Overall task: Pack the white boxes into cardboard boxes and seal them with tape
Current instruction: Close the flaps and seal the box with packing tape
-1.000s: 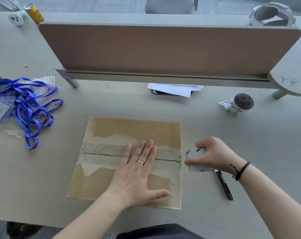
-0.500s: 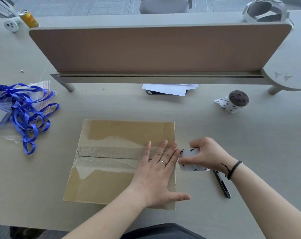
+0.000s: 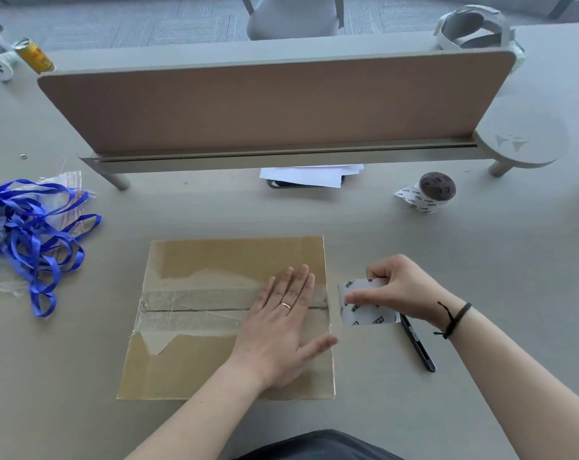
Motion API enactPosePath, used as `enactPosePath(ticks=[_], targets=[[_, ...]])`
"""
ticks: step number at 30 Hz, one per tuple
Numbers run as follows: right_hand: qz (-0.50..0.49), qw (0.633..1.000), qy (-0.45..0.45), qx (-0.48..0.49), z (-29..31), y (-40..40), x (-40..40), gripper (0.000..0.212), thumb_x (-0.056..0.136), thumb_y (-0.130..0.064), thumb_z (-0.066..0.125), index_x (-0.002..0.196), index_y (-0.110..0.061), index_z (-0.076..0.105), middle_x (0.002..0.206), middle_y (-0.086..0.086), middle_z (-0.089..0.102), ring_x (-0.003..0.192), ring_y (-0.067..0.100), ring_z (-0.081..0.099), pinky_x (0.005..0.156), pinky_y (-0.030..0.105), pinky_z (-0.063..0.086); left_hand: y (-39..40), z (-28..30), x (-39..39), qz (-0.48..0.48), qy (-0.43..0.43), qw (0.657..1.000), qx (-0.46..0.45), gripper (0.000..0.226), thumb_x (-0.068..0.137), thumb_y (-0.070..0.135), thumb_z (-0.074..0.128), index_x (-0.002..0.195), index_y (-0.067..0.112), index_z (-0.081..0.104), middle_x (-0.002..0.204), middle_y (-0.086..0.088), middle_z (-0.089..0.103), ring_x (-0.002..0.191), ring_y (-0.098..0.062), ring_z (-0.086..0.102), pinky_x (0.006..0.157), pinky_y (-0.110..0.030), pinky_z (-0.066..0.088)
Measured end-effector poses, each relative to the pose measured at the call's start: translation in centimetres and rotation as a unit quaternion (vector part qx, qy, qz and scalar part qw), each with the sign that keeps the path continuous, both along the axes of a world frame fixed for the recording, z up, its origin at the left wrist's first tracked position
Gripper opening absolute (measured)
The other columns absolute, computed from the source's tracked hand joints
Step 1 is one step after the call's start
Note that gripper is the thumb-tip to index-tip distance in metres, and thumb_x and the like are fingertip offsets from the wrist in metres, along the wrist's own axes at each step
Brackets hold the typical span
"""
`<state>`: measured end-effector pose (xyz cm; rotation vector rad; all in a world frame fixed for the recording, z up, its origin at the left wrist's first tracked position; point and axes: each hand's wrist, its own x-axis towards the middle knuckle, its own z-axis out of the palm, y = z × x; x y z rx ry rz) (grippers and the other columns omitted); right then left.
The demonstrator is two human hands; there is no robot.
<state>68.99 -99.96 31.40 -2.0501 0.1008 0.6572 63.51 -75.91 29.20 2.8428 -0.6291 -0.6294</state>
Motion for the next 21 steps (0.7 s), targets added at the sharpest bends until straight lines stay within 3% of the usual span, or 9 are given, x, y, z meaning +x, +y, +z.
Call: enactPosePath(ticks=[10, 15, 19, 21], targets=[[-0.051, 0.997, 0.049, 0.015, -0.8, -0.2, -1.2, 0.059, 0.071, -0.031, 0.092, 0.056, -0.020, 0.037, 0.054, -0.006, 0.033, 0.049, 0.012, 0.030, 0.048, 0.026, 0.019, 3.3, -0.8, 0.0, 0.041, -0.023, 0.999, -0.016, 0.067, 0.099, 0.065, 0.002, 0.153, 0.037, -0.024, 0.156, 0.021, -0.036, 0.141, -0.001, -0.041, 0.120, -0.035, -0.021], [-0.045, 0.999, 0.025, 0.013, -0.7, -0.4, -1.3, 0.057, 0.072, -0.030, 0.091, 0.057, -0.019, 0.037, 0.054, -0.006, 0.036, 0.045, 0.009, 0.033, 0.043, 0.020, 0.023, 2.2, -0.7, 0.3, 0.110, -0.015, 0.994, -0.011, 0.065, 0.100, 0.064, 0.008, 0.154, 0.042, -0.020, 0.159, 0.019, -0.033, 0.143, -0.005, -0.038, 0.120, -0.039, -0.022], [-0.006, 0.999, 0.018, 0.030, -1.6, -0.6, -1.6, 0.058, 0.076, -0.035, 0.088, 0.054, -0.020, 0.036, 0.055, -0.006, 0.033, 0.049, 0.013, 0.031, 0.047, 0.025, 0.022, -0.8, -0.2, 0.5, 0.199, -0.016, 0.980, -0.025, 0.069, 0.100, 0.065, 0.017, 0.158, 0.038, -0.009, 0.163, 0.010, -0.026, 0.149, -0.013, -0.030, 0.121, -0.044, -0.020], [0.029, 0.999, 0.014, 0.029, -2.1, -1.0, -1.4, 0.058, 0.075, -0.043, 0.085, 0.058, -0.010, 0.040, 0.059, -0.002, 0.033, 0.056, 0.016, 0.031, 0.053, 0.028, 0.022, -3.0, 0.0, 0.5, 0.230, -0.014, 0.972, -0.042, 0.068, 0.102, 0.061, 0.021, 0.160, 0.035, -0.004, 0.166, 0.006, -0.023, 0.151, -0.015, -0.026, 0.122, -0.045, -0.018]])
